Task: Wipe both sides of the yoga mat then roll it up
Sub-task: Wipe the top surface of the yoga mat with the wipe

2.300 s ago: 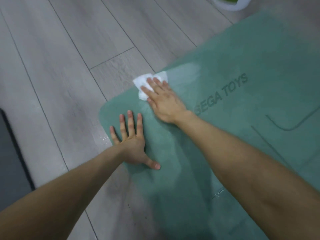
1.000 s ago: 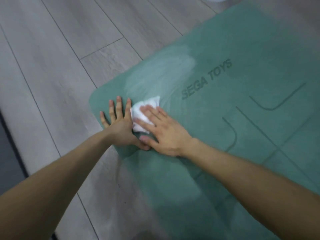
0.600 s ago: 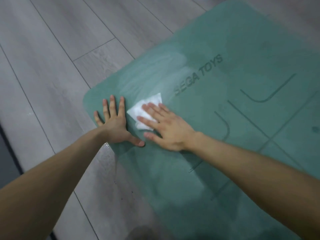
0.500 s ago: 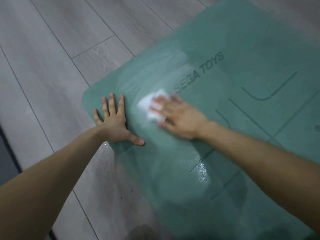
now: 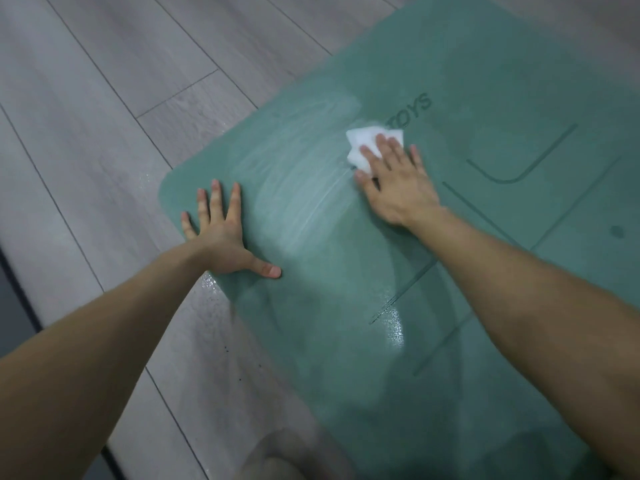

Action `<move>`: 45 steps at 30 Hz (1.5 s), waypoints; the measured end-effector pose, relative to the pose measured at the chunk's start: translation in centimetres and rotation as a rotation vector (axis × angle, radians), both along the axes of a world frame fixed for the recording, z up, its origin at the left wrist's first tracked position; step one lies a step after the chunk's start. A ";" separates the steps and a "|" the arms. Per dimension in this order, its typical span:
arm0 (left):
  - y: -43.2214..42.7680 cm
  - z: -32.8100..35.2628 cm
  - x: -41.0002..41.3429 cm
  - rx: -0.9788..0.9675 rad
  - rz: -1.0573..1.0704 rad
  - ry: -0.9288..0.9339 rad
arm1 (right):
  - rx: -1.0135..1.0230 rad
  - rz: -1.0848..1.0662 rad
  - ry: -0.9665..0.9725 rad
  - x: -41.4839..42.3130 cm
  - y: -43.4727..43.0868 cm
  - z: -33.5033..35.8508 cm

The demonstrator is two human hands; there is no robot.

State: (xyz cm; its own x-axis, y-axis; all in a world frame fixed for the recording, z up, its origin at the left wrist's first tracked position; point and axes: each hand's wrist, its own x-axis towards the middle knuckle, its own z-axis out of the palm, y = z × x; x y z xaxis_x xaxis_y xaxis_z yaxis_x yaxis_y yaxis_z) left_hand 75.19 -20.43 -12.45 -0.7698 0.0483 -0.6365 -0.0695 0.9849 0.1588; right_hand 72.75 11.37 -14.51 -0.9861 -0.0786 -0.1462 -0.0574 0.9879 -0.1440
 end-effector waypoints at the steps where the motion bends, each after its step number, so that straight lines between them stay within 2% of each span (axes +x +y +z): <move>1: 0.0 0.0 0.1 -0.011 0.001 0.014 | -0.025 -0.091 -0.018 -0.1 -0.3 0.1; 2: 0.1 0.1 0.2 -0.025 0.002 0.025 | -0.038 -0.095 -0.019 1.1 -1.7 0.3; 3: 0.3 0.3 0.2 -0.041 0.008 0.030 | -0.046 0.018 -0.013 3.4 -3.8 0.4; 5: 0.8 0.6 0.3 -0.081 0.011 0.048 | -0.088 0.420 -0.005 10.0 -7.2 0.0; 6: 1.1 0.7 0.3 -0.099 0.004 0.067 | -0.091 0.576 -0.011 12.3 -7.4 -0.2; 7: 1.3 0.8 0.5 -0.102 -0.001 0.090 | -0.069 0.645 0.011 12.7 -6.5 -0.4; 8: 1.6 0.9 0.7 -0.090 0.000 0.117 | -0.047 0.584 0.023 11.6 -4.9 -0.4; 11: 1.7 1.2 2.0 -0.071 0.014 0.240 | 0.043 0.015 0.042 5.1 1.7 -0.3; 13: 1.5 1.1 3.1 -0.065 0.015 0.315 | 0.021 -0.240 0.017 3.9 2.5 -0.2; 14: 1.3 1.0 3.6 -0.052 0.021 0.339 | 0.016 -0.241 0.025 5.0 0.8 -0.2; 15: 1.2 0.9 4.0 -0.037 0.025 0.356 | 0.014 -0.114 0.037 7.1 -1.7 -0.2; 18: 1.1 0.7 4.3 -0.026 0.007 0.379 | -0.052 0.524 0.001 14.9 -5.6 -0.5; 19: 1.0 0.7 4.2 -0.033 0.007 0.372 | -0.044 0.586 0.011 14.9 -4.5 -0.3; 20: 0.9 0.6 4.2 -0.035 0.011 0.361 | -0.030 0.490 0.024 13.7 -2.5 -0.3; 23: 0.7 0.6 4.5 -0.021 0.011 0.342 | 0.004 -0.168 0.047 9.0 4.1 -0.1; 24: 0.5 0.8 4.5 -0.015 0.008 0.338 | -0.010 -0.295 0.020 8.4 4.2 -0.3; 25: 0.3 1.0 4.4 -0.009 0.006 0.335 | -0.032 -0.312 0.010 8.7 2.5 -0.4; 26: 0.1 1.4 4.2 0.002 0.009 0.331 | -0.053 -0.203 0.021 9.7 -0.2 -0.7; 29: -1.1 1.9 3.3 0.068 0.064 0.354 | -0.156 0.475 -0.017 14.7 -6.7 -1.1; 30: -1.6 1.9 3.2 0.088 0.083 0.383 | -0.144 0.605 0.008 14.5 -6.9 -1.3; 31: -1.9 1.9 3.2 0.106 0.099 0.419 | -0.129 0.611 0.047 13.2 -6.8 -1.7; 34: -2.3 1.8 3.9 0.146 0.142 0.567 | -0.142 0.183 0.060 7.9 -7.8 -1.8; 35: -2.3 1.8 4.2 0.160 0.165 0.629 | -0.155 0.188 0.022 6.7 -9.2 -1.7; 38: -2.0 1.6 5.0 0.198 0.225 0.821 | -0.167 0.522 0.002 5.8 -13.4 -0.7; 39: -1.8 1.3 5.5 0.219 0.225 0.872 | -0.218 0.530 0.006 5.8 -13.4 -0.1; 42: -0.5 -0.1 7.8 0.322 0.131 0.943 | -0.396 0.327 0.063 7.1 -10.9 0.4; 45: 1.1 -2.6 8.9 0.349 -0.159 0.879 | -0.370 0.152 0.301 10.3 -8.4 -1.7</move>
